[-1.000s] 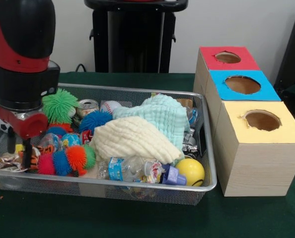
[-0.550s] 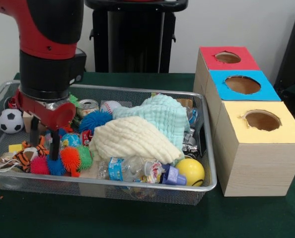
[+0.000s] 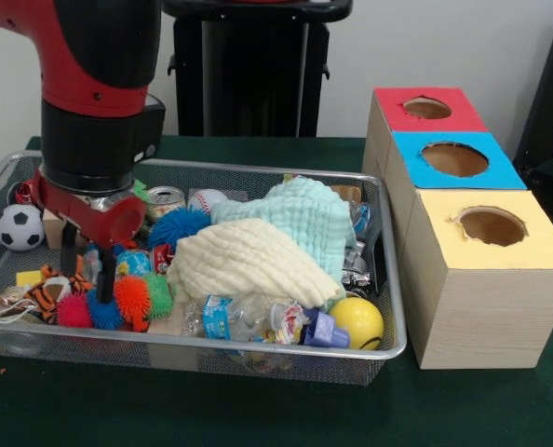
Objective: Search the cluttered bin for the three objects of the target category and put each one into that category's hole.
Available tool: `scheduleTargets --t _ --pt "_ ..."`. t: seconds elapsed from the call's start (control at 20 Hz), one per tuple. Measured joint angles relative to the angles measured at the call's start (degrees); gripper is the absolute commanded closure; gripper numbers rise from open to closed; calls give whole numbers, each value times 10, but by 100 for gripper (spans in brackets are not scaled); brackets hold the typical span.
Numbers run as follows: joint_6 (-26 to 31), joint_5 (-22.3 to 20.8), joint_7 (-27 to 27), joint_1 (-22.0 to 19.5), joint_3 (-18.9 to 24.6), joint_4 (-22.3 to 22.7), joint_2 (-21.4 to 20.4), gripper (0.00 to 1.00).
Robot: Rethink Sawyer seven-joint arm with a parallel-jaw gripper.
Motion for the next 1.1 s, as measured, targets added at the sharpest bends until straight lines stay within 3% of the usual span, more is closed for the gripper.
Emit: scheduleTargets --t 0.5,1.1 --pt "4 0 0 5 -35 0 25 0" --pt "56 0 0 39 -95 0 45 0"
